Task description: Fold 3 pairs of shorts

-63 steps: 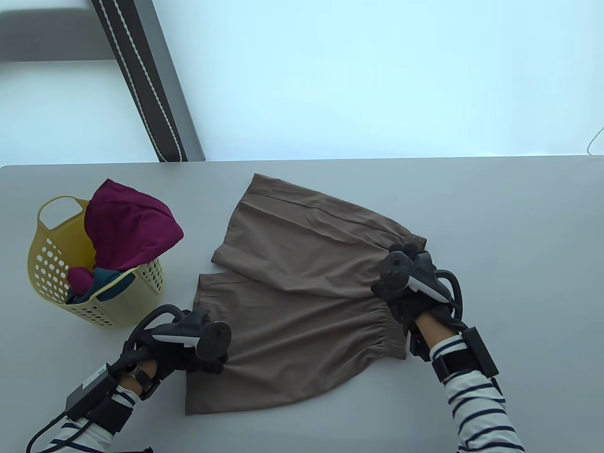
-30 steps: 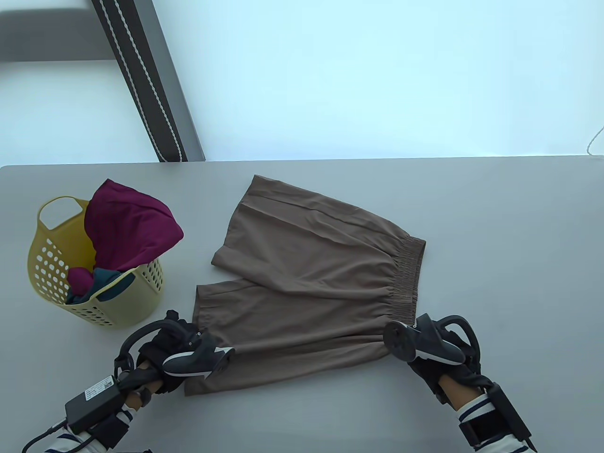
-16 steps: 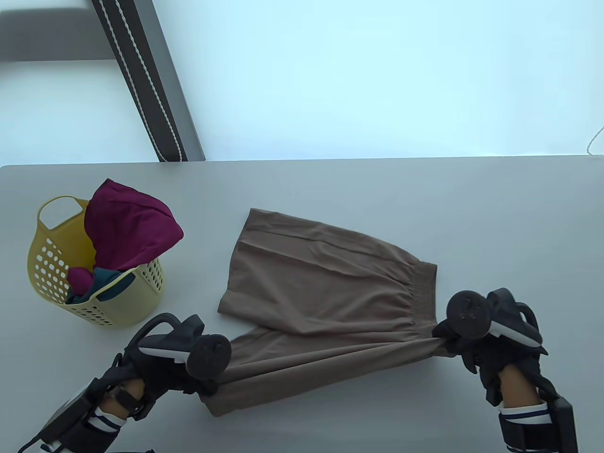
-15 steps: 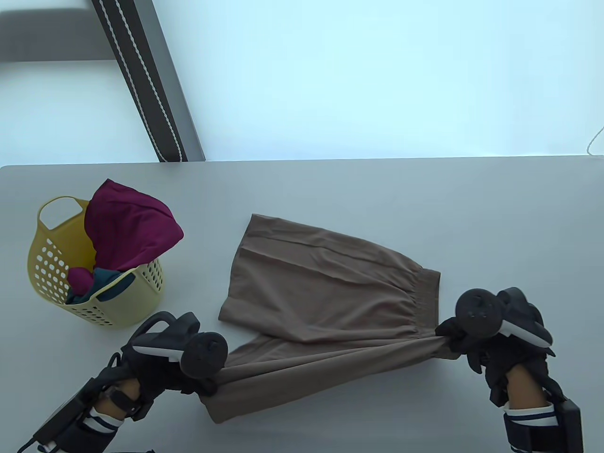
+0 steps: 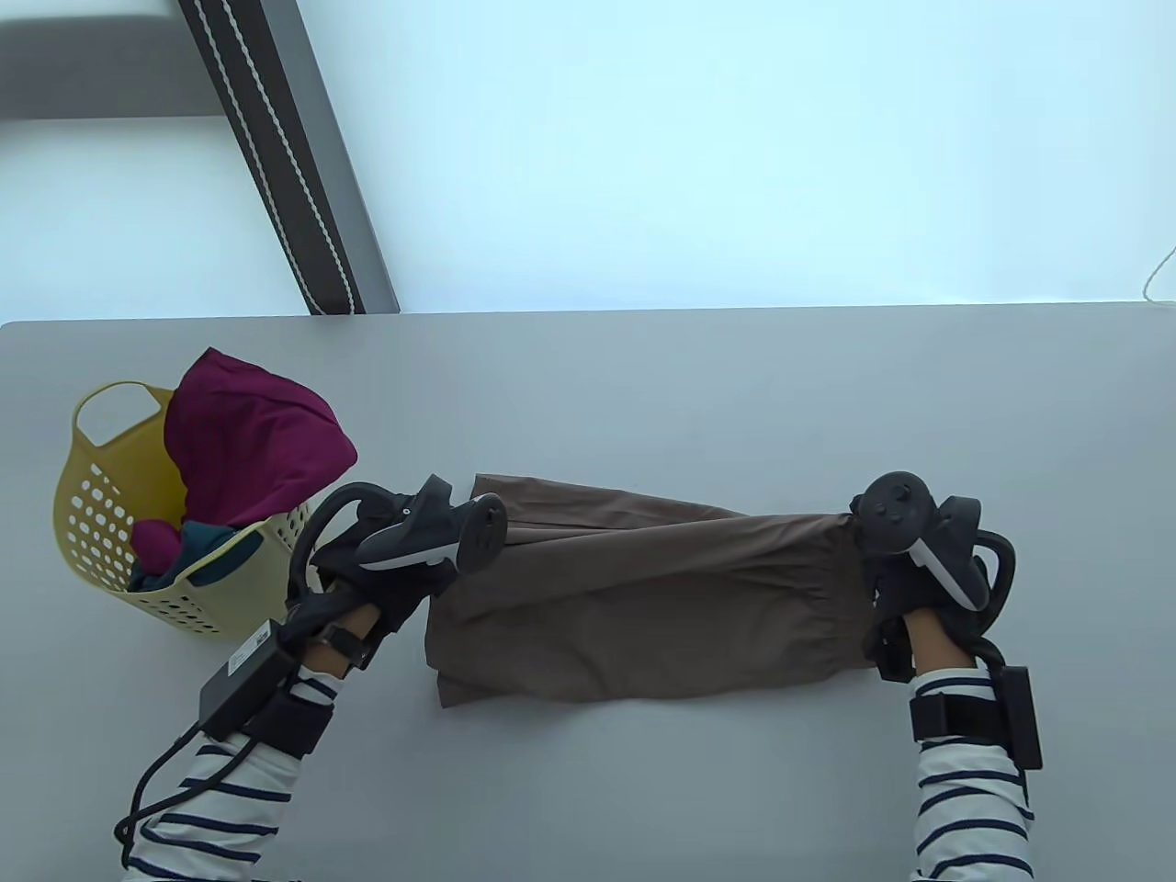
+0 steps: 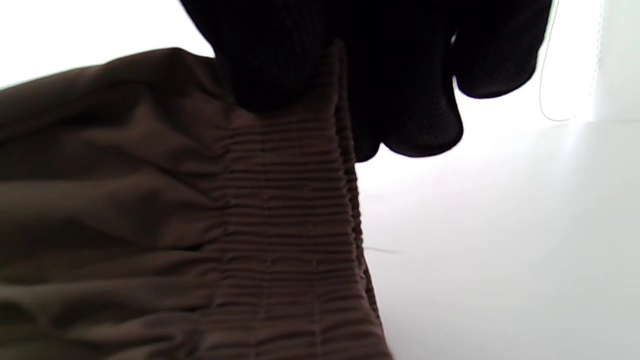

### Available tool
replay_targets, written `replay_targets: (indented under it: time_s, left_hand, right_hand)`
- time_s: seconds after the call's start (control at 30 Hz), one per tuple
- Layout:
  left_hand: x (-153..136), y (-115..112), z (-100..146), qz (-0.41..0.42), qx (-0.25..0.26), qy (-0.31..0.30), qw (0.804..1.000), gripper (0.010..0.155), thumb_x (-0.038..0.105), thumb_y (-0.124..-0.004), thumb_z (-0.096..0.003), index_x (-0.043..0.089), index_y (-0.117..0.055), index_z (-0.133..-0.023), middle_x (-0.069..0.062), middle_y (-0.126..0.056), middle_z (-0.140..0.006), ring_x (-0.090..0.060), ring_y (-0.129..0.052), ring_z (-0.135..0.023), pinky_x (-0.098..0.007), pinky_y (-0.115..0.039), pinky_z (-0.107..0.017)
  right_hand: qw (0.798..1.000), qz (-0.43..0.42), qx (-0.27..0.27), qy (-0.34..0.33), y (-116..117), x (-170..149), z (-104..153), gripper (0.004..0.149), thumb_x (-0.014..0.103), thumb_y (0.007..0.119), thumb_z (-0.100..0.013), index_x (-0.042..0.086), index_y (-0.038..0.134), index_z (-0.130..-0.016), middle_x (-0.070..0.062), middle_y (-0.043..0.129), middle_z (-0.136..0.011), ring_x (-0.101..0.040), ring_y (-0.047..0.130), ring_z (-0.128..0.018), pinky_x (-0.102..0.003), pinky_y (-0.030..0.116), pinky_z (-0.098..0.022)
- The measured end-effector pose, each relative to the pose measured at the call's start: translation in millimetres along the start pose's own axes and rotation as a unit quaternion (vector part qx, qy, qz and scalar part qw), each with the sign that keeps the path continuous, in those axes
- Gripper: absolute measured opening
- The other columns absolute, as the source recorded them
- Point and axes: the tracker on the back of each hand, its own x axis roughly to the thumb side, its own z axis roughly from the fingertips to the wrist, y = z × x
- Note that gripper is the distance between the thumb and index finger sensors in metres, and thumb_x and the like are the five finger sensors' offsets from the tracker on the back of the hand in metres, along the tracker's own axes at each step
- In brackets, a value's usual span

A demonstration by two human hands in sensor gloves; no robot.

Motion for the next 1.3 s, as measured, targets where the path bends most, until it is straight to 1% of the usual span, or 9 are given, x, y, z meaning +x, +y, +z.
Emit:
replay_targets:
  time_s: [0.07, 0.17, 0.3, 0.4, 0.53, 0.7, 0.8, 0.93, 1.3]
  left_hand:
    - [4, -14, -10, 0.016, 0.002, 0.015, 1.0, 0.047, 0.045, -0.058, -0.0523, 0.024, -0.06, -0.094, -0.005, -0.08, -0.095, -0.022, -0.095, -0.076, -0.058, -0.069, -0.07]
    - [7, -29, -9, 0.02, -0.003, 0.006, 1.0, 0.071, 0.047, -0.054, -0.0521, 0.014, -0.028, -0.109, -0.019, -0.061, -0.111, -0.033, -0.086, -0.091, -0.062, -0.065, -0.071]
    - [1, -29, 26, 0.048, 0.072, -0.022, 0.996, 0.08, 0.05, -0.052, -0.0517, 0.006, -0.016, -0.108, -0.026, -0.051, -0.114, -0.037, -0.08, -0.095, -0.064, -0.063, -0.072]
    - [2, -33, 63, 0.064, 0.143, -0.075, 0.985, 0.078, 0.049, -0.054, -0.0511, 0.006, -0.022, -0.108, -0.023, -0.052, -0.114, -0.036, -0.081, -0.095, -0.063, -0.064, -0.072]
    - [8, -52, 110, 0.056, 0.154, -0.123, 0.979, 0.074, 0.049, -0.054, -0.0513, 0.009, -0.026, -0.107, -0.02, -0.056, -0.113, -0.033, -0.083, -0.095, -0.062, -0.065, -0.072]
    - [10, -82, 128, 0.005, 0.122, -0.119, 0.985, 0.072, 0.048, -0.054, -0.0509, 0.01, -0.028, -0.107, -0.018, -0.058, -0.113, -0.032, -0.084, -0.094, -0.06, -0.066, -0.072]
    - [11, -98, 123, -0.029, 0.119, -0.097, 0.988, 0.072, 0.048, -0.054, -0.0504, 0.011, -0.029, -0.107, -0.017, -0.059, -0.112, -0.03, -0.085, -0.094, -0.059, -0.067, -0.072]
    - [16, -109, 117, -0.069, 0.099, -0.101, 0.988, 0.071, 0.047, -0.055, -0.05, 0.011, -0.03, -0.106, -0.016, -0.06, -0.111, -0.03, -0.085, -0.093, -0.059, -0.067, -0.072]
    - [17, -111, 117, -0.058, 0.084, -0.109, 0.989, 0.072, 0.048, -0.055, -0.0499, 0.011, -0.03, -0.106, -0.016, -0.06, -0.111, -0.03, -0.085, -0.093, -0.059, -0.067, -0.072]
  right_hand:
    - [1.0, 0.023, 0.017, 0.009, 12, 0, -2, 0.055, 0.033, 0.065, -0.048, 0.023, 0.052, -0.1, -0.01, 0.078, -0.087, -0.035, 0.083, -0.077, -0.057, 0.06, -0.065]
    - [0.996, 0.008, 0.085, -0.006, 23, -6, 1, 0.08, 0.048, 0.05, -0.048, 0.012, 0.004, -0.103, -0.028, 0.035, -0.105, -0.056, 0.048, -0.092, -0.064, 0.044, -0.066]
    - [0.995, -0.092, 0.029, -0.032, 7, -17, 19, 0.086, 0.056, 0.045, -0.047, 0.008, -0.002, -0.101, -0.039, 0.026, -0.102, -0.067, 0.047, -0.087, -0.067, 0.05, -0.06]
    - [0.991, -0.124, 0.034, -0.046, -5, -24, 31, 0.09, 0.06, 0.044, -0.047, 0.005, 0.0, -0.101, -0.045, 0.031, -0.099, -0.068, 0.062, -0.08, -0.062, 0.066, -0.053]
    - [0.991, -0.111, 0.035, -0.064, -11, -31, 46, 0.09, 0.06, 0.05, -0.048, -0.007, 0.026, -0.103, -0.047, 0.06, -0.087, -0.056, 0.091, -0.06, -0.051, 0.083, -0.037]
    - [0.985, 0.007, 0.169, -0.044, 17, -25, 43, 0.086, 0.059, 0.053, -0.048, -0.013, 0.057, -0.095, -0.043, 0.08, -0.073, -0.05, 0.098, -0.05, -0.048, 0.086, -0.029]
    - [0.945, 0.093, 0.314, -0.027, 48, -19, 44, 0.092, 0.064, 0.05, -0.048, -0.015, 0.049, -0.097, -0.047, 0.07, -0.076, -0.054, 0.092, -0.054, -0.047, 0.085, -0.033]
    - [0.936, 0.217, 0.276, -0.008, 65, 3, 49, 0.098, 0.064, 0.046, -0.047, -0.023, 0.043, -0.093, -0.05, 0.071, -0.07, -0.054, 0.095, -0.048, -0.045, 0.089, -0.03]
    - [0.97, 0.103, 0.21, 0.066, 54, -23, 36, 0.084, 0.055, 0.07, -0.042, -0.015, 0.058, -0.087, -0.039, 0.076, -0.069, -0.043, 0.096, -0.044, -0.041, 0.085, -0.031]
